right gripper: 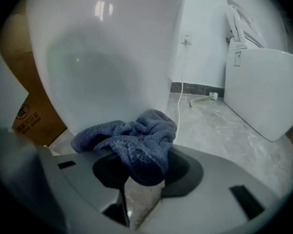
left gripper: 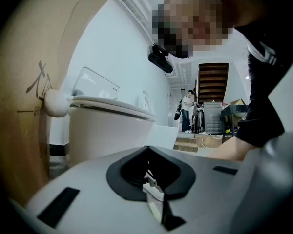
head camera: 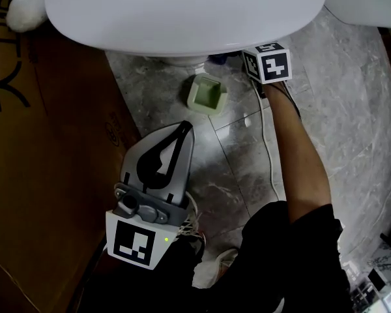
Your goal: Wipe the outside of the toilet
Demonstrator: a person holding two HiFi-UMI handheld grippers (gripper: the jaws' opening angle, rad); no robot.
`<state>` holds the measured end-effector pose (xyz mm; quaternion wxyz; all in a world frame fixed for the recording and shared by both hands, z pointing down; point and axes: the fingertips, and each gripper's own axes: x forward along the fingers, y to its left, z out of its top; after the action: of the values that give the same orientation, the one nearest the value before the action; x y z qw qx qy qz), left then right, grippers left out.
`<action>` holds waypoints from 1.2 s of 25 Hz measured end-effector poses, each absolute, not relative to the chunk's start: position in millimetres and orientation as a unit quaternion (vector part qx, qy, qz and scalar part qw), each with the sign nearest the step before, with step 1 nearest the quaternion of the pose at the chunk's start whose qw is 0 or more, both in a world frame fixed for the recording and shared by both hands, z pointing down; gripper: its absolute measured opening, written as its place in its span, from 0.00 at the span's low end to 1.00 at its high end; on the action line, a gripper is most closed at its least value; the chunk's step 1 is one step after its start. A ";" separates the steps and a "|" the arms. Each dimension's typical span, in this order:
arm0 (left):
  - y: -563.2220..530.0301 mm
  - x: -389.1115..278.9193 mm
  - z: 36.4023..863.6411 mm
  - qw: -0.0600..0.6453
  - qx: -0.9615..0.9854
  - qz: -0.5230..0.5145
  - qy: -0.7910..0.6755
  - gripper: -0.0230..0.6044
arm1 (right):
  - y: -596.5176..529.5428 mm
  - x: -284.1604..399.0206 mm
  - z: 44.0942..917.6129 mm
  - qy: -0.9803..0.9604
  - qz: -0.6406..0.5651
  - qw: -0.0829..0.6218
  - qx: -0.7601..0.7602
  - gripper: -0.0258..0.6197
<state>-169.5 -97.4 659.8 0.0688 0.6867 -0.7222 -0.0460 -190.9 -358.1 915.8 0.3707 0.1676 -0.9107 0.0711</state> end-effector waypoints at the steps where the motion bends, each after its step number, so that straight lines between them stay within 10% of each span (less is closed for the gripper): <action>1: -96.4 -169.5 660.2 0.069 0.687 -0.045 -0.722 0.05 | -358.0 -190.2 922.8 -0.906 0.072 0.378 0.175 0.28; 13: -92.9 -171.0 657.2 0.066 0.687 -0.044 -0.723 0.05 | -353.0 -174.0 954.2 -0.879 0.090 0.407 0.232 0.28; 30: -89.0 -135.5 623.4 0.046 0.669 -0.045 -0.740 0.05 | -339.1 -97.3 755.3 -0.947 0.060 0.181 0.257 0.28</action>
<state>-135.5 -89.0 623.4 0.0458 0.6691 -0.7403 -0.0455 -97.3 -339.1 755.3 0.1814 0.2569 -0.9474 0.0602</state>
